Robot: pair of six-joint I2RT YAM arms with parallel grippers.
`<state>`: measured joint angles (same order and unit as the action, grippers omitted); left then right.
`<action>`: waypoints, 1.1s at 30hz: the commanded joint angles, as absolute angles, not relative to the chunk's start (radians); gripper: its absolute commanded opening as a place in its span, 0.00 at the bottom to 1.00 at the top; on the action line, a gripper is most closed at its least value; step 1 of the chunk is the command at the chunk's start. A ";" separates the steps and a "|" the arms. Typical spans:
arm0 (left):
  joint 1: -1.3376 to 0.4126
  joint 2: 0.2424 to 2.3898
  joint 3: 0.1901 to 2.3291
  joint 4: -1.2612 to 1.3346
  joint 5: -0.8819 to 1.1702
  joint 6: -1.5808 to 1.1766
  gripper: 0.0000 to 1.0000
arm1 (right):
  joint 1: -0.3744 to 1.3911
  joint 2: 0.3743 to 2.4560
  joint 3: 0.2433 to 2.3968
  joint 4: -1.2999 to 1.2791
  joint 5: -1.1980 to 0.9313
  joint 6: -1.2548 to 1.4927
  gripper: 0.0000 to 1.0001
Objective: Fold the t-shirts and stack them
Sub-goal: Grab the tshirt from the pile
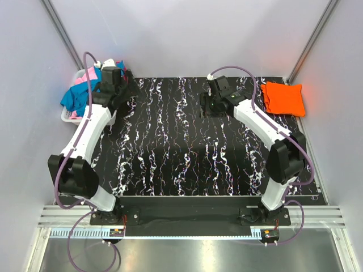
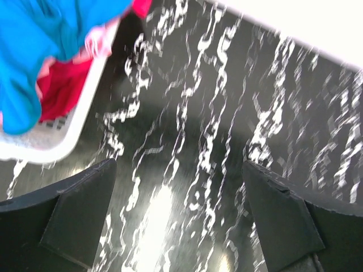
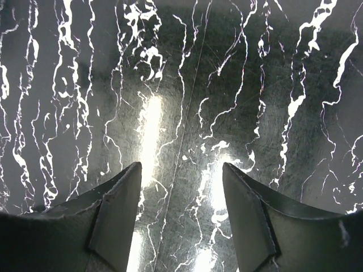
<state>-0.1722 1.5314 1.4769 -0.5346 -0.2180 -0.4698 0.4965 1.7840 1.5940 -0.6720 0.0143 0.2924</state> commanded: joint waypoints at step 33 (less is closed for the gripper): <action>0.192 2.111 1.979 -0.618 -0.172 -0.532 0.19 | 0.503 2.040 1.861 -0.736 0.026 0.276 0.66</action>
<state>0.1909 2.1288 1.9240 -0.6369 -0.1867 -0.5323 0.4965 2.0258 1.8023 -0.7090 0.0154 0.2741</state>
